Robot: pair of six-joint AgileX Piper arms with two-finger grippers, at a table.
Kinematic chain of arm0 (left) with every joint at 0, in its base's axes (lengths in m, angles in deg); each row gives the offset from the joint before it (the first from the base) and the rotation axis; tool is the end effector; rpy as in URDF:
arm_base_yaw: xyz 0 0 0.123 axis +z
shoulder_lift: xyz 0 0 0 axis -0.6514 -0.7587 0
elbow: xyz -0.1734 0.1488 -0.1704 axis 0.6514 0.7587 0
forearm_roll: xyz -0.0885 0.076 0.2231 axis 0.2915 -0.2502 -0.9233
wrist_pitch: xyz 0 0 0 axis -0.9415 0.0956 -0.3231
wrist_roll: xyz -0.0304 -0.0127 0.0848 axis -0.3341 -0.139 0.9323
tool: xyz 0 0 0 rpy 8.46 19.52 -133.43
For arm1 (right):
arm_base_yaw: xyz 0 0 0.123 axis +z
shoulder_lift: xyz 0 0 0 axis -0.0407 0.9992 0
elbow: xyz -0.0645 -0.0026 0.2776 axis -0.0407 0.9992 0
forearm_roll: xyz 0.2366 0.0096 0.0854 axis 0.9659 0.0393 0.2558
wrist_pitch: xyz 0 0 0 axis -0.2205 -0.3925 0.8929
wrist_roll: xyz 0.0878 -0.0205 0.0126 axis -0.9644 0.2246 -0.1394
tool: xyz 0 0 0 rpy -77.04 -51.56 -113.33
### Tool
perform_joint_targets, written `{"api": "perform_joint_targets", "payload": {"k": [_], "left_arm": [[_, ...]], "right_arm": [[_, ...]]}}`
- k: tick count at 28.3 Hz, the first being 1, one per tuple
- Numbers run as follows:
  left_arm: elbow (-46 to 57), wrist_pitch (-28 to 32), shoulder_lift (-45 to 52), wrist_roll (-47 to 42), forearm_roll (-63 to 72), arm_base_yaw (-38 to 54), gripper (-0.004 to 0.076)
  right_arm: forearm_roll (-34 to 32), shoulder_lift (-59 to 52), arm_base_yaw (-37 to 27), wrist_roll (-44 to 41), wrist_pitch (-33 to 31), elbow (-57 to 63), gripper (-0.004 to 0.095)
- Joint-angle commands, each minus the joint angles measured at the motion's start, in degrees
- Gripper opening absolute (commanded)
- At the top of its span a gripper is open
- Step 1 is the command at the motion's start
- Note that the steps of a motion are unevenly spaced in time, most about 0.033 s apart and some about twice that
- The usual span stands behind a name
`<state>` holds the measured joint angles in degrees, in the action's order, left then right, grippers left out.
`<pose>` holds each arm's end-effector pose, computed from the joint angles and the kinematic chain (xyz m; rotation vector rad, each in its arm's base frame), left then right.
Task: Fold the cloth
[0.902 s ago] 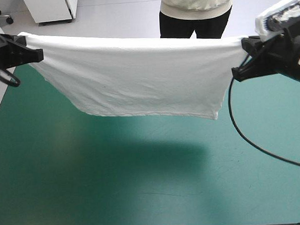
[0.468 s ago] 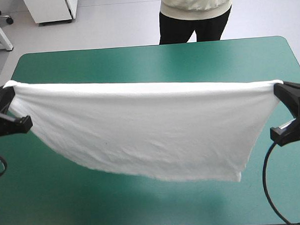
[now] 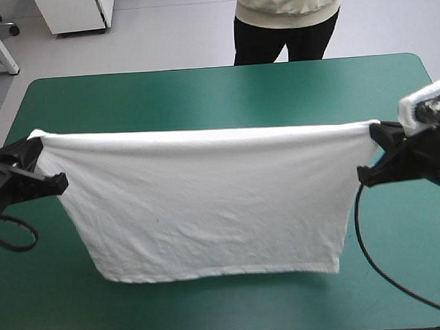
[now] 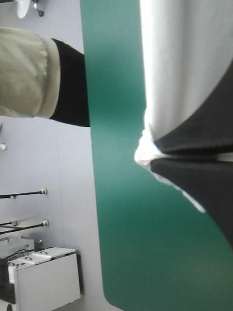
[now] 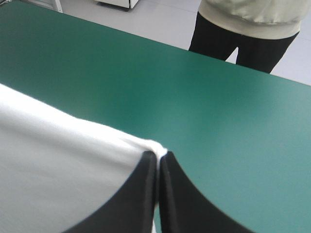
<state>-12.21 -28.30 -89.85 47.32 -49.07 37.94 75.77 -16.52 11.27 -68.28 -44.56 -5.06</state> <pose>0.1084 -0.0153 0.4883 0.1434 1.8381 -0.1183 0.1237 0.0418 0.4998 -0.4137 1.9579 0.2166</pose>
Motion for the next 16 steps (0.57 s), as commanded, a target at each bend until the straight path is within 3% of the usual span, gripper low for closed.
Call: {"api": "perform_joint_targets", "payload": {"k": [1,5,8,12,14,16], "left_arm": [[-0.3,14.8,-3.9,0.9,-0.2,-0.1,-0.0009],[0.8,29.3,-10.1,4.3,-0.2,-0.1,-0.0009],[0.8,45.9,-16.1,6.0,-0.2,-0.1,-0.0009],[0.8,72.4,-24.3,9.0,-0.2,-0.1,-0.0009],[0.8,81.0,-28.9,9.1,-0.2,-0.1,-0.0009],[0.8,80.3,-31.6,9.1,-0.2,-0.1,-0.0009]], "right_arm": [[-0.8,4.9,-0.4,2.2,13.8,-0.6,-0.0013],[-1.8,11.7,-0.4,5.0,27.1,-0.6,-0.0013],[-6.2,17.5,-0.4,5.9,40.8,-0.6,-0.0013],[-12.4,23.7,-0.4,6.1,60.8,-0.7,-0.0013],[-13.3,27.2,-0.4,6.1,69.6,-0.7,-0.0018],[-13.3,29.2,-0.4,6.1,71.7,-0.7,-0.0017]]}}
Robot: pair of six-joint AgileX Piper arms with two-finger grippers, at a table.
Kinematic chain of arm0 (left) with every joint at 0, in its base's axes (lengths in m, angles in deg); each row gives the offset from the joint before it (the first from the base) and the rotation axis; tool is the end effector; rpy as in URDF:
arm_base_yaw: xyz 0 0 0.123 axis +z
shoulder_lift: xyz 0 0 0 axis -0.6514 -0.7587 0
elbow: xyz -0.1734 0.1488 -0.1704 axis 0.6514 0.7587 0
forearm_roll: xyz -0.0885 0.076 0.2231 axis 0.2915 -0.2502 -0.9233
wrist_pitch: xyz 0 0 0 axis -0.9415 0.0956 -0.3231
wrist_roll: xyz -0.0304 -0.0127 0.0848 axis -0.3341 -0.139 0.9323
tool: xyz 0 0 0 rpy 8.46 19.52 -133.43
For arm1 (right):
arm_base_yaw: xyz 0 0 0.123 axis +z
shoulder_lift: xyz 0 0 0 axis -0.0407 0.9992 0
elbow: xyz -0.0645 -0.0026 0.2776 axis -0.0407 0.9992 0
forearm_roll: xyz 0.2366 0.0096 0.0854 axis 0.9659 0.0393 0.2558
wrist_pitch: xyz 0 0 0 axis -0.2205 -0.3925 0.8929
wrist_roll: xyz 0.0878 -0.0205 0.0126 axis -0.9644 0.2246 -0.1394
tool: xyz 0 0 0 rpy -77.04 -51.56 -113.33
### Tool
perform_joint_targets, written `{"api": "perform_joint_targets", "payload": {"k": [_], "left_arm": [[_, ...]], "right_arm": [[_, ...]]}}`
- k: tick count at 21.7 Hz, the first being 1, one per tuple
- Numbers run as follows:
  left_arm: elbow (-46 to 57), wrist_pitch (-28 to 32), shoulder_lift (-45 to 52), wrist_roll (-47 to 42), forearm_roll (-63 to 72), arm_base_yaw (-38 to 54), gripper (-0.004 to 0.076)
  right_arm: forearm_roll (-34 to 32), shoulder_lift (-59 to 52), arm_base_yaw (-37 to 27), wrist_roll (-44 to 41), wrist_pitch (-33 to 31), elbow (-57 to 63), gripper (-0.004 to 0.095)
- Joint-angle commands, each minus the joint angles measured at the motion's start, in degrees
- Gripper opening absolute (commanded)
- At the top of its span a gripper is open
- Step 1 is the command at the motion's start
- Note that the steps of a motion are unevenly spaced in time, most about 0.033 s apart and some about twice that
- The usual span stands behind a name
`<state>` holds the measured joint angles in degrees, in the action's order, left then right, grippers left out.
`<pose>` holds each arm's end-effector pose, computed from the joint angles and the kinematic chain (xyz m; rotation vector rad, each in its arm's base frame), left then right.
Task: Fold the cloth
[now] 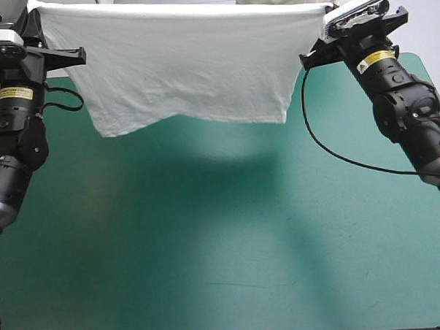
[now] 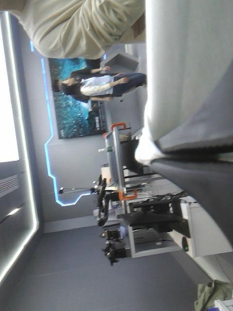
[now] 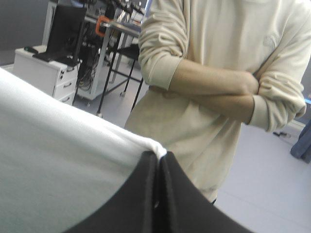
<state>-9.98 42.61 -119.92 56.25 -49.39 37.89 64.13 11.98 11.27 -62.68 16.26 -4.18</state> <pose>0.2996 -0.0102 0.4743 0.0705 1.1770 0.1099 0.3218 0.0779 0.4710 -0.4024 1.3975 -0.0708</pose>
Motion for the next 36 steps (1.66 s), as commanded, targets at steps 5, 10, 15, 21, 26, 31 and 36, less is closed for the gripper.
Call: {"api": "perform_joint_targets", "payload": {"k": [5,10,15,21,26,31,36], "left_arm": [[-1.4,-7.1,-9.3,-6.7,0.6,0.0,-0.0009],[2.9,-21.1,-10.9,-8.6,0.6,-1.1,-0.0009],[18.9,-25.2,-4.4,-7.8,0.0,-4.2,-0.0009],[25.1,-38.6,2.4,-4.5,0.3,-5.2,-0.0009],[26.3,-53.8,4.6,-2.9,0.5,-5.2,-0.0009],[26.4,-62.6,4.7,-2.2,0.7,-5.2,-0.0009],[27.0,-66.6,4.7,0.1,4.0,-5.2,-0.0009]], "right_arm": [[1.3,9.1,-0.4,-5.9,6.6,1.1,-0.0017],[1.3,7.4,-0.4,-9.6,7.0,16.3,-0.0017],[1.3,-2.0,-0.4,-9.7,0.3,29.4,-0.0017],[5.9,-9.9,-0.4,-8.7,-19.7,33.7,-0.0017],[16.0,-11.2,-0.4,-4.2,-33.6,34.0,-0.0017],[16.3,-11.0,-0.4,-5.5,-37.3,35.0,-0.0017],[16.7,-10.9,-0.4,-6.0,-36.4,40.3,-0.0017]]}}
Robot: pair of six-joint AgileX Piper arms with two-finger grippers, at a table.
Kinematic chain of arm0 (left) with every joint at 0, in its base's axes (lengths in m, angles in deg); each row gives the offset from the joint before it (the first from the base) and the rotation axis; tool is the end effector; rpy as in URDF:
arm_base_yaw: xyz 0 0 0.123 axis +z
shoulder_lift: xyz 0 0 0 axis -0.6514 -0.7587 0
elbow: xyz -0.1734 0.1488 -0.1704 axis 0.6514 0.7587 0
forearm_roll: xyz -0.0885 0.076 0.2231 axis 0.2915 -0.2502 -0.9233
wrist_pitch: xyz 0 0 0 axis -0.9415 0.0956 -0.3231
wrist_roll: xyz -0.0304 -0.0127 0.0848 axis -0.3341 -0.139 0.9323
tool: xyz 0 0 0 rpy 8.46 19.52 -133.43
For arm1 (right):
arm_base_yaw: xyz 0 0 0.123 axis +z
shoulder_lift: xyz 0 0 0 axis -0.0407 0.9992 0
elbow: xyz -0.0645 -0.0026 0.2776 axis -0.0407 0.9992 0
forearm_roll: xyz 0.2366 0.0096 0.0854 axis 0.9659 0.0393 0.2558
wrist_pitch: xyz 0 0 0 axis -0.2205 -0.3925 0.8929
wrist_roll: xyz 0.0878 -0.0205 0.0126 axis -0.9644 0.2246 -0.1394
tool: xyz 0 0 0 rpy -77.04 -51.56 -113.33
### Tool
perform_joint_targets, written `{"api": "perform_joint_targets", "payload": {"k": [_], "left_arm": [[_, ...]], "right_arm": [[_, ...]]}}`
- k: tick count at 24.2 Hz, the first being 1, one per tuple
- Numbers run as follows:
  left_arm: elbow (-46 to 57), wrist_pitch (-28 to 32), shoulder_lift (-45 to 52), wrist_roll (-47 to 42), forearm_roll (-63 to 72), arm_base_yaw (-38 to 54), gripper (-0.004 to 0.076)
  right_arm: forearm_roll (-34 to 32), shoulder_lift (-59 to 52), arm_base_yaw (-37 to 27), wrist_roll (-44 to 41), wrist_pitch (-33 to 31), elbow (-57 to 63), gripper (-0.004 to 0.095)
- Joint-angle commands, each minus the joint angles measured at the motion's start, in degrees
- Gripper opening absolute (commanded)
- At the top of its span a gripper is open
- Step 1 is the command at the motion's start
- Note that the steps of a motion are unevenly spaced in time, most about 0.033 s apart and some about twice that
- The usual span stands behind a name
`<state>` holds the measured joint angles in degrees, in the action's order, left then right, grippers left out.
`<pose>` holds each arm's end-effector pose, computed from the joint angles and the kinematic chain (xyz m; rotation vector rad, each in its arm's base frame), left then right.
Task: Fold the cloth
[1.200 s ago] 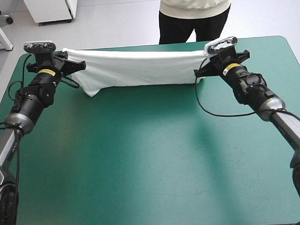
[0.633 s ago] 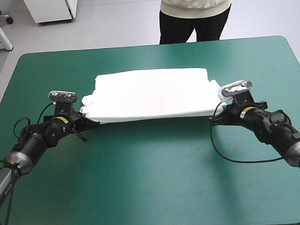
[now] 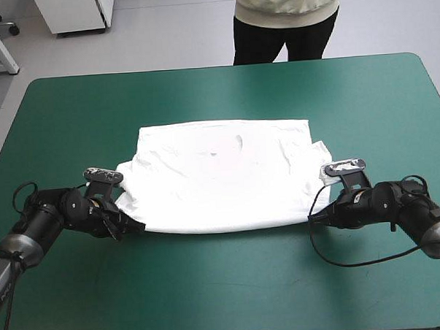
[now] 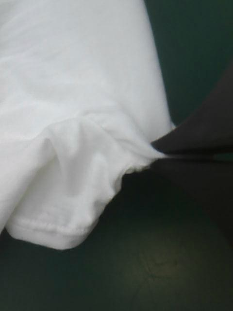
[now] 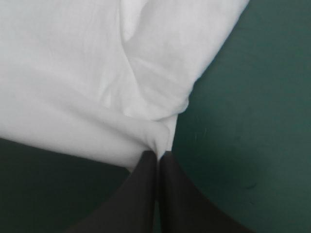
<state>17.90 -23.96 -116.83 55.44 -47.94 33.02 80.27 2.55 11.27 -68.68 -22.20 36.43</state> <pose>0.2216 -0.0405 0.2457 0.4121 2.7272 -0.1600 0.2182 0.0659 0.2408 -0.3421 2.6443 0.2672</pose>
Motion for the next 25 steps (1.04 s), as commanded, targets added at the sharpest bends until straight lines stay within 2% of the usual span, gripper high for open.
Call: {"api": "perform_joint_targets", "payload": {"k": [1,3,5,7,9,12,18,25], "left_arm": [[-0.3,-0.1,1.6,2.0,3.3,-0.3,-0.0009],[1.7,0.5,1.2,3.5,5.1,-0.3,-0.0008],[2.5,1.5,1.0,3.5,5.6,-0.3,0.0039],[2.5,2.1,1.1,3.5,6.3,-0.3,0.0193],[2.5,1.9,1.1,3.5,6.4,-0.3,0.0305],[1.7,1.3,2.3,3.5,6.4,-0.3,0.0341],[-5.9,-1.3,7.9,1.2,5.2,-0.2,0.034],[-12.2,-1.4,6.7,-13.7,-12.0,1.4,0.034]], "right_arm": [[0.6,-1.4,-0.4,0.1,2.4,-0.1,-0.0016],[0.6,-1.4,-0.4,0.1,2.4,0.1,-0.0001],[0.6,-1.4,-0.4,0.1,2.2,0.1,0.0066],[0.7,-1.4,-0.4,0.1,1.5,0.1,0.02],[0.8,-1.6,-0.4,0.1,0.0,0.0,0.0344],[0.8,-4.0,-0.4,0.1,-4.6,-0.9,0.0471],[-0.9,-13.8,-0.4,-2.4,-8.1,-6.8,0.0473],[-5.1,-18.1,-0.4,-5.0,-12.1,-15.1,0.0473]]}}
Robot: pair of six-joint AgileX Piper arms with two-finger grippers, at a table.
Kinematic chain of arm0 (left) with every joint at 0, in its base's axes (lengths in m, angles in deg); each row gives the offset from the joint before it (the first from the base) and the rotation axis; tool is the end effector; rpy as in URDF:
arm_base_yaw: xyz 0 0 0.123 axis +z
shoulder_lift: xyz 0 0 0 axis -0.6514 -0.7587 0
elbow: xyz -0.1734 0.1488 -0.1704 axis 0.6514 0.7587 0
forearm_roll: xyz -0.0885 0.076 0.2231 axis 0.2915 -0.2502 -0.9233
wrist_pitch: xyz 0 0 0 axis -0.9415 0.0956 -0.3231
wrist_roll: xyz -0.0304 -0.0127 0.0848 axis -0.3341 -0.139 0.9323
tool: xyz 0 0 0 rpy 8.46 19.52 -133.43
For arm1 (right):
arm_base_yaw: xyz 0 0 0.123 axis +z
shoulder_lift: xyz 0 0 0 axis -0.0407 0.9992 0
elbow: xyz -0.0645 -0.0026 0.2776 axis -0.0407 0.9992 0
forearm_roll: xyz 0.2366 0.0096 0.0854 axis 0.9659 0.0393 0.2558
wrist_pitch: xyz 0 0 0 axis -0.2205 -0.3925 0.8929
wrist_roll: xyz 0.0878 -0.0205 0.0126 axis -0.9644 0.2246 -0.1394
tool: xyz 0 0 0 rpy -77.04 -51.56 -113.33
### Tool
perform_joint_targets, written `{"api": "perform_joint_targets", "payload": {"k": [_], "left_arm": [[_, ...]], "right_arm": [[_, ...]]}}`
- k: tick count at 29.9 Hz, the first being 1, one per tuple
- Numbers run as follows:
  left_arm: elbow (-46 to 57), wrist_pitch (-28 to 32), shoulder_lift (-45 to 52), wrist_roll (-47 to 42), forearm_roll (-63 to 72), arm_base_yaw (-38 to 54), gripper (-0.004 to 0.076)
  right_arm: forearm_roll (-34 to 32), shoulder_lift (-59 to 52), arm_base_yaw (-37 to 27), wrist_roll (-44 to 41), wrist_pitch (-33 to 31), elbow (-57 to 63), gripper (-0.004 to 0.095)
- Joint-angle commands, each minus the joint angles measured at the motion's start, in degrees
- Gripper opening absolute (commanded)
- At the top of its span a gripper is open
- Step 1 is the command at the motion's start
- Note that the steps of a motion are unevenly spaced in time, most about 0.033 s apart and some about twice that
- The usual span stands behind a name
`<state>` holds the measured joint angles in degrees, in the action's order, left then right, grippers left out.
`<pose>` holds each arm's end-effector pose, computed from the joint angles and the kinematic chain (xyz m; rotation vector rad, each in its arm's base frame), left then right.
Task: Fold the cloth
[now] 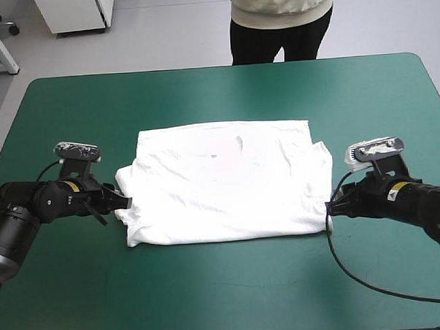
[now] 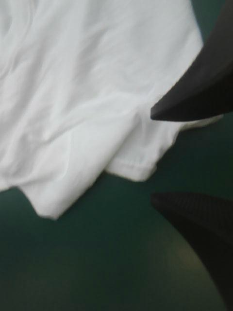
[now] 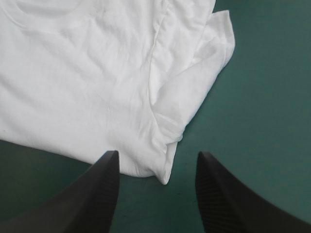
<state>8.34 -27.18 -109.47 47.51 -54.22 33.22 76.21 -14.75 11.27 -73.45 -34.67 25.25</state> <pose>0.2171 -0.0321 0.3199 0.2858 2.5137 -0.0697 0.1698 0.0523 0.3501 -0.3176 2.3717 0.2626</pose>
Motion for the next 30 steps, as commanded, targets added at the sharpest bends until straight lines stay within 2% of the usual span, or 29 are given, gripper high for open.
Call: {"api": "perform_joint_targets", "payload": {"k": [1,7,12,25,30], "left_arm": [[-2.9,2.1,-1.9,-5.8,-5.0,2.4,0.034],[-4.6,8.9,-11.2,-1.9,7.2,9.5,0.034],[-8.4,12.5,-18.8,0.6,11.7,10.9,0.034],[-13.9,12.4,-32.7,1.1,13.7,10.8,0.034],[-13.9,11.7,-34.9,6.9,20.2,10.8,0.0333]], "right_arm": [[-0.9,-0.8,-0.4,-0.1,0.5,-4.5,0.0473],[-0.8,0.9,-0.4,0.3,3.1,-4.7,0.0473],[-0.7,3.0,-0.4,0.3,2.9,-4.7,0.0472],[0.8,3.6,-0.4,0.3,3.5,-4.7,0.0473],[0.9,3.8,-0.4,0.3,4.2,-4.7,0.0473]]}}
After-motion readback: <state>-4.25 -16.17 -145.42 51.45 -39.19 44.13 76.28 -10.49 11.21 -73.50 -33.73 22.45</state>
